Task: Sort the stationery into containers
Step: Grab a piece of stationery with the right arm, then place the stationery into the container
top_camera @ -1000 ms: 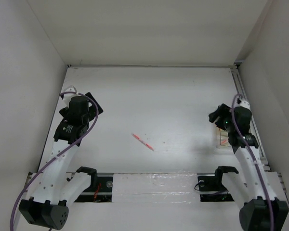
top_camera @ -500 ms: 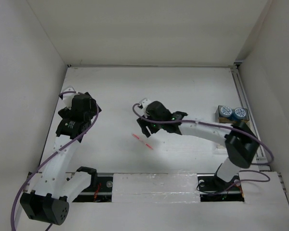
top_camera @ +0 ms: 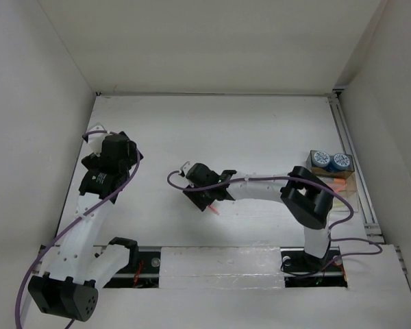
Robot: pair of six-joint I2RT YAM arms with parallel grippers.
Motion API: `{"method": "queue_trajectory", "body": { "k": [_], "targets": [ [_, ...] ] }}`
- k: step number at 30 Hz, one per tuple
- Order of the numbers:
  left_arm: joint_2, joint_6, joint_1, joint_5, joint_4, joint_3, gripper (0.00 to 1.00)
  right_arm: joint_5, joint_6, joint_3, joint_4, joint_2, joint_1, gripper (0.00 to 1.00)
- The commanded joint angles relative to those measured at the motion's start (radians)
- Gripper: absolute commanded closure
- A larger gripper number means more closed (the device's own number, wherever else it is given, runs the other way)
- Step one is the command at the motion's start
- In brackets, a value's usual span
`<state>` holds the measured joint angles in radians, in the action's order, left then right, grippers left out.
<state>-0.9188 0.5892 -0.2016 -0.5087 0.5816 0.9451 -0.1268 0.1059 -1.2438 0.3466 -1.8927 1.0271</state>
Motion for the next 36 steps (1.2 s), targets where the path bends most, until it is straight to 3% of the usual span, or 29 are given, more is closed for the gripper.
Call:
{"method": "queue_trajectory", "body": {
  "k": [1, 3, 5, 6, 7, 10, 11, 17, 21, 27, 33, 36],
  "targets": [
    [0.035, 0.011, -0.004, -0.014, 0.003, 0.038, 0.00, -0.020, 0.026, -0.019, 0.002, -0.029, 0.053, 0.37],
    [0.035, 0.011, -0.004, -0.014, 0.003, 0.038, 0.00, -0.020, 0.037, -0.019, 0.002, -0.045, 0.062, 0.38],
    [0.035, 0.011, -0.004, -0.014, 0.003, 0.038, 0.00, -0.020, 0.046, -0.008, 0.002, -0.059, 0.062, 0.48],
    [0.035, 0.011, -0.004, -0.014, 0.003, 0.038, 0.00, -0.020, 0.055, -0.008, 0.002, -0.071, 0.062, 0.56],
    [0.044, 0.011, -0.004, -0.014, 0.003, 0.038, 0.00, -0.020, 0.064, 0.001, 0.002, -0.081, 0.071, 0.71],
    [0.044, 0.011, -0.004, -0.014, 0.003, 0.038, 0.00, -0.020, 0.077, 0.001, 0.014, -0.104, 0.071, 0.88],
    [0.044, 0.011, -0.004, -0.005, 0.003, 0.038, 0.00, -0.034, 0.077, 0.001, 0.029, -0.105, 0.071, 1.00],
    [0.054, 0.001, -0.004, -0.005, -0.006, 0.038, 0.00, -0.111, 0.150, 0.043, 0.011, -0.013, 0.044, 1.00],
    [0.063, 0.001, -0.004, 0.004, -0.006, 0.038, 0.00, -0.075, 0.235, 0.133, -0.107, 0.179, -0.085, 1.00],
    [0.063, 0.001, -0.004, 0.013, -0.006, 0.038, 0.00, -0.112, 0.345, 0.282, -0.146, 0.502, -0.366, 1.00],
    [0.063, -0.008, -0.004, 0.022, -0.015, 0.038, 0.00, -0.102, 0.440, 0.446, -0.143, 0.777, -0.755, 1.00],
    [0.063, -0.008, -0.004, 0.041, -0.016, 0.029, 0.00, -0.097, 0.414, 0.474, -0.152, 0.828, -0.916, 1.00]
  ]
}}
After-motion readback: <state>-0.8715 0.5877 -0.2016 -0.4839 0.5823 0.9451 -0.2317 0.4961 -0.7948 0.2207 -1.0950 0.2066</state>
